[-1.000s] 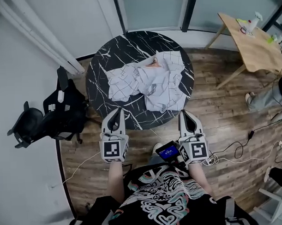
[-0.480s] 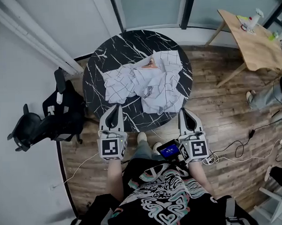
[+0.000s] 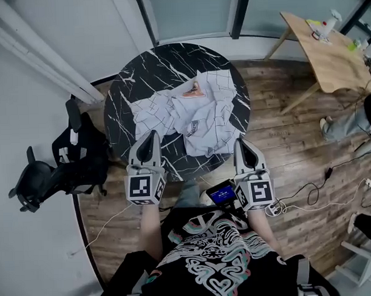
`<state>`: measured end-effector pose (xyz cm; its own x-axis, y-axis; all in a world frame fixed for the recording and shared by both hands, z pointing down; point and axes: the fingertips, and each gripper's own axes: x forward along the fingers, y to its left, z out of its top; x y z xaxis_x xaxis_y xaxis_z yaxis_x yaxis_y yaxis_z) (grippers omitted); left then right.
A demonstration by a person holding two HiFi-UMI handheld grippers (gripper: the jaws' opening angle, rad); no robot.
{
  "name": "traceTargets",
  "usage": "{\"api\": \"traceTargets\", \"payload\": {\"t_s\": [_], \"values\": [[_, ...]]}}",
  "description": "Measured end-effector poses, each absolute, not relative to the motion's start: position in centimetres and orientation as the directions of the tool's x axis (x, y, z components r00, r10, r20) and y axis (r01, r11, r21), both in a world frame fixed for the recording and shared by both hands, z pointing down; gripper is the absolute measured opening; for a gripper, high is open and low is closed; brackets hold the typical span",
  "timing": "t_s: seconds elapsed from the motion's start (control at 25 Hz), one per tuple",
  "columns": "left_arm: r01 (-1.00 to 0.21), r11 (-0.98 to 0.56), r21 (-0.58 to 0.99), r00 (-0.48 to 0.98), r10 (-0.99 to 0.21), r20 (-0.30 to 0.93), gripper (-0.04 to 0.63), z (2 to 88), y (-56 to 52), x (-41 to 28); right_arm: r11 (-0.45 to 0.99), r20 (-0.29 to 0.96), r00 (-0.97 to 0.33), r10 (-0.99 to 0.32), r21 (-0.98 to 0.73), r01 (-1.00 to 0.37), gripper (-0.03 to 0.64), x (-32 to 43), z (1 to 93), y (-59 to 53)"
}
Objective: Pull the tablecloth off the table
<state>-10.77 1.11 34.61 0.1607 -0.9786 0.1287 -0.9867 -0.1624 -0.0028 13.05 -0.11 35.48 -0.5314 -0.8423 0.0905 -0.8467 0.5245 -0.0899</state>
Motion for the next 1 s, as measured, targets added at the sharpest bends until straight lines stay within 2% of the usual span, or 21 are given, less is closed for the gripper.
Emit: {"api": "traceTargets", "payload": {"t_s": [0.24,1.0], "values": [[-0.984,-0.180,-0.009,0.178,-0.976,0.127,0.023,34.4,-1.8,-11.9,0.480,0.080,-0.485,-0.871,-0.079,-0.874,0.020,12.6,35.2,-2.5],[-0.968,-0.252,-0.010,0.246,-0.952,0.184,0.023,37.4,-7.4,-13.1,0.427,0.202,-0.433,-0.879,-0.072,-0.901,0.020,10.8,38.9,-6.2]]}}
